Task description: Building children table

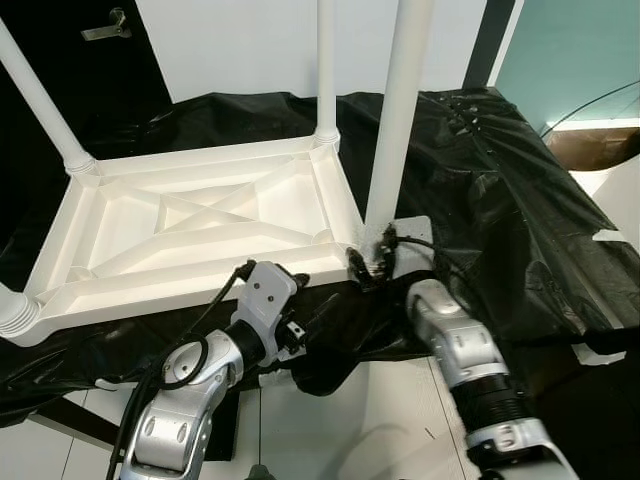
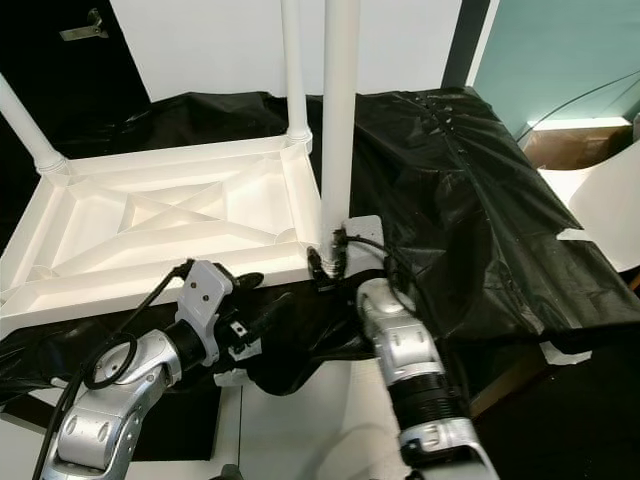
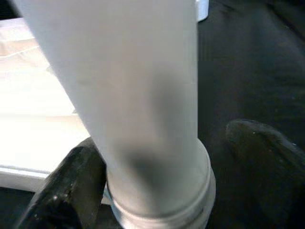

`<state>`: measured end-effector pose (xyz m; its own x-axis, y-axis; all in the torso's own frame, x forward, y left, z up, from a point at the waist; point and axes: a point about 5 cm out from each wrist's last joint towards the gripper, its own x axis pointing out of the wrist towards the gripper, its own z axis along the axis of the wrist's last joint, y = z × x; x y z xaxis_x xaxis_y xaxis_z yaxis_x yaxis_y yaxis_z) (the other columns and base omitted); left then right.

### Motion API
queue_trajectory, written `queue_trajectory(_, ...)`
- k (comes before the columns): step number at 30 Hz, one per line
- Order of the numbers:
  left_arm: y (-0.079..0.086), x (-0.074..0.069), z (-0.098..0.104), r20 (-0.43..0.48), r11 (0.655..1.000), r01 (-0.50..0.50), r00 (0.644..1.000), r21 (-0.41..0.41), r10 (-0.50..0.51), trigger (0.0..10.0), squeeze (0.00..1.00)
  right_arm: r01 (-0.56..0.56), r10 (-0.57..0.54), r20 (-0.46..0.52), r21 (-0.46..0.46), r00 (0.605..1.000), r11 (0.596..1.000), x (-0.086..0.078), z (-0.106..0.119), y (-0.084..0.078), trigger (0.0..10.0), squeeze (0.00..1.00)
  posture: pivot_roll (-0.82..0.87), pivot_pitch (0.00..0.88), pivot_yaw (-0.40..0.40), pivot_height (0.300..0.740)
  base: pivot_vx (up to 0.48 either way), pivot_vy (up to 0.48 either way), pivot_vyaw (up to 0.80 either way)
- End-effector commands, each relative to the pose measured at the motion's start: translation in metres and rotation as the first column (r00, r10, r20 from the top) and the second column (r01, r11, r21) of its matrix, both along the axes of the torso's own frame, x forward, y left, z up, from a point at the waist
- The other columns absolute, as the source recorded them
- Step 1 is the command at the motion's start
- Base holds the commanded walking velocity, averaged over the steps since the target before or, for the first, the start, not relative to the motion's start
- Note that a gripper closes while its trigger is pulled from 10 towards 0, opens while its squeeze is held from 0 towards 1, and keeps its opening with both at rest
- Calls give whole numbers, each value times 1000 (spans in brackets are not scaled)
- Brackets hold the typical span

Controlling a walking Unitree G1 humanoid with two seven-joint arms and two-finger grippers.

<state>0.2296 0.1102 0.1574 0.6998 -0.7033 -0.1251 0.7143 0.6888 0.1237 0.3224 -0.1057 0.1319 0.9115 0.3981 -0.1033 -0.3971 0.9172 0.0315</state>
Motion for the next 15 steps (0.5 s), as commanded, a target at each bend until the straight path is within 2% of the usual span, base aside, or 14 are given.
queue_trajectory(1,2,2,2,11,998,-56,998,-2,56,10000,0,-113,114,57,-11,992,993,5,10,-5,10000,847,54,33,9,740,0,0,0)
queue_trajectory(2,2,2,2,11,998,-56,998,-2,56,10000,0,-113,114,57,-11,992,993,5,10,-5,10000,847,54,33,9,740,0,0,0)
queue_trajectory(3,2,3,3,13,998,-57,998,-3,57,10000,0,-183,185,78,-39,980,982,10,14,-8,10000,0,53,35,10,740,0,0,0)
queue_trajectory(4,2,3,3,14,998,-58,998,-3,58,10000,0,-226,230,87,-57,969,973,12,16,-9,10000,0,53,34,10,740,0,0,0)
queue_trajectory(7,2,3,3,14,998,-58,998,-3,58,10000,0,-267,273,97,-74,957,961,16,19,-10,10000,0,56,35,11,740,0,0,0)
queue_trajectory(9,2,2,3,15,998,-58,998,-2,58,10000,0,-338,348,104,-103,932,936,24,25,-7,10000,0,64,30,8,740,0,0,0)
queue_trajectory(13,3,2,3,14,998,-59,998,0,59,10000,0,-404,415,90,-121,905,907,28,27,-4,10000,0,67,28,8,740,0,0,0)
queue_trajectory(15,3,3,4,18,998,-62,998,1,62,10000,0,-477,491,60,-160,869,864,31,24,3,10000,0,72,23,7,740,0,0,0)
